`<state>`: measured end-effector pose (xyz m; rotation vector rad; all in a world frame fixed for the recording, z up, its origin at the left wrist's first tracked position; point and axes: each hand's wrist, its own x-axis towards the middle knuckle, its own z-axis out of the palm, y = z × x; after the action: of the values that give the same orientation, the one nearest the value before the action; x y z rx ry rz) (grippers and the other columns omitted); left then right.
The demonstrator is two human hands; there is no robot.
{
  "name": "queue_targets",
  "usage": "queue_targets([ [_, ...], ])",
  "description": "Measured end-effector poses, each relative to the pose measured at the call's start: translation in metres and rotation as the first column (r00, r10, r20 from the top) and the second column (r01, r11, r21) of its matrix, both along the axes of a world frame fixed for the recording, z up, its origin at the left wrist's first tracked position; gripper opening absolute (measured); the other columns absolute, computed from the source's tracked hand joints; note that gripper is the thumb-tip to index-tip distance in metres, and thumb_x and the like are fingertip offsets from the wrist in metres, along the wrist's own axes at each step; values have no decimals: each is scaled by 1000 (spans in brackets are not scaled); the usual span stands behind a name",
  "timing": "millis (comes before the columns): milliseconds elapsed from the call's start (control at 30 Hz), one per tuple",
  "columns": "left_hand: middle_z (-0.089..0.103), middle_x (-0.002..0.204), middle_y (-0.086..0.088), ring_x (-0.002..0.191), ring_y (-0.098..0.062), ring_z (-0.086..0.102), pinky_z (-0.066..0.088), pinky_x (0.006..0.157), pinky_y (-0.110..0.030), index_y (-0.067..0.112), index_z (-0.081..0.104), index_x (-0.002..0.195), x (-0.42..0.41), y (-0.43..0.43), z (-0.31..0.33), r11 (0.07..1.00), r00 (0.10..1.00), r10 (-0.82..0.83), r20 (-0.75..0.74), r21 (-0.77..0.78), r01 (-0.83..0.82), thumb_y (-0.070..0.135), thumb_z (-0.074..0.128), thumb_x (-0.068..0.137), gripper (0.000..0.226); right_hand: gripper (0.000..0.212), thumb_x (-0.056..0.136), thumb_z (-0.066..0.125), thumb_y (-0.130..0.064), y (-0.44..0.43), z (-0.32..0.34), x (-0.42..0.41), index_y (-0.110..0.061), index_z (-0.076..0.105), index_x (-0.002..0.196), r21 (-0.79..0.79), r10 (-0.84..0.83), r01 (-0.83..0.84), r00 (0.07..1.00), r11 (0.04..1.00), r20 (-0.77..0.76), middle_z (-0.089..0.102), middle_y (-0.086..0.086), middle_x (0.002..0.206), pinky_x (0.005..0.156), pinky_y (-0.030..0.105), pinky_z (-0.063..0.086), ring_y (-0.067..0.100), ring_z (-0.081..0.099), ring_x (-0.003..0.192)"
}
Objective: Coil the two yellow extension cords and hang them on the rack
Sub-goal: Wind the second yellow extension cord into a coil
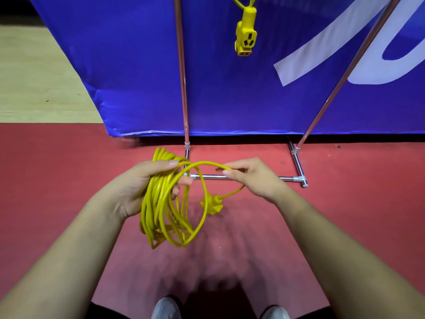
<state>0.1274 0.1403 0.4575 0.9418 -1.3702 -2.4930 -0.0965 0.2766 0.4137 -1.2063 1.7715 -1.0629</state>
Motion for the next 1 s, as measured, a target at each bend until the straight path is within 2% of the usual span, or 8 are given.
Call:
queue_targets([
  [100,70,71,-15,48,-20,60,53,48,-27,2,72,80,-3,1,-6,999,999,-38,19,-36,39,35,91,44,53,18,90,67,-16,-7,22,19,-22,77,103,-48,39,-43,996,998,-86,74,-3,82,64,28,48,7,59,73],
  [167,68,70,-13,49,-21,59,52,49,-27,5,72,74,-5,4,-7,995,996,-86,28,-51,87,39,93,39,52,16,89,68,-14,-10,34,32,-17,77,101,-71,110,-124,978,990,-179,63,-13,64,53,22,41,0,53,59],
  [267,56,62,-8,50,-20,51,46,53,-28,8,65,70,-8,10,-7,979,982,-187,-19,-83,185,32,91,49,42,13,87,67,-15,-11,48,42,-15,76,97,-94,154,-189,943,977,-295,66,-6,71,63,27,46,8,58,65],
  [400,46,59,-3,48,-16,44,42,52,-26,11,58,73,-11,13,-3,988,972,-154,-176,-5,155,23,88,58,36,2,88,67,-12,-3,31,24,-12,69,89,11,173,-176,954,984,-246,48,-6,62,56,24,37,5,42,55],
  [533,45,60,-1,49,-14,44,43,55,-25,13,57,73,-8,7,-2,991,967,-124,-221,22,132,24,88,61,35,11,90,68,-17,13,-7,-7,-7,68,86,257,244,-223,968,940,-52,64,4,72,73,32,46,11,57,69],
  [633,47,61,-2,50,-15,45,46,54,-27,14,58,70,-8,9,-5,992,976,-126,-177,-17,125,27,89,59,35,12,90,67,-14,17,-12,-10,-14,72,79,252,221,-213,975,944,-5,68,1,72,72,16,44,3,56,67],
  [733,49,61,-3,51,-16,48,45,53,-26,15,61,66,-4,5,-1,995,989,-89,-122,-54,83,28,91,53,35,11,92,65,-14,12,-3,-9,-20,74,89,149,88,-87,996,985,-2,61,-2,63,64,19,46,4,53,58],
  [1000,59,59,-8,51,-19,57,48,47,-26,14,67,61,-5,21,-2,931,966,-252,64,-256,260,46,89,47,41,20,94,60,-22,2,35,18,-21,74,109,13,162,-185,823,983,-544,59,1,74,72,32,44,19,54,73],
])
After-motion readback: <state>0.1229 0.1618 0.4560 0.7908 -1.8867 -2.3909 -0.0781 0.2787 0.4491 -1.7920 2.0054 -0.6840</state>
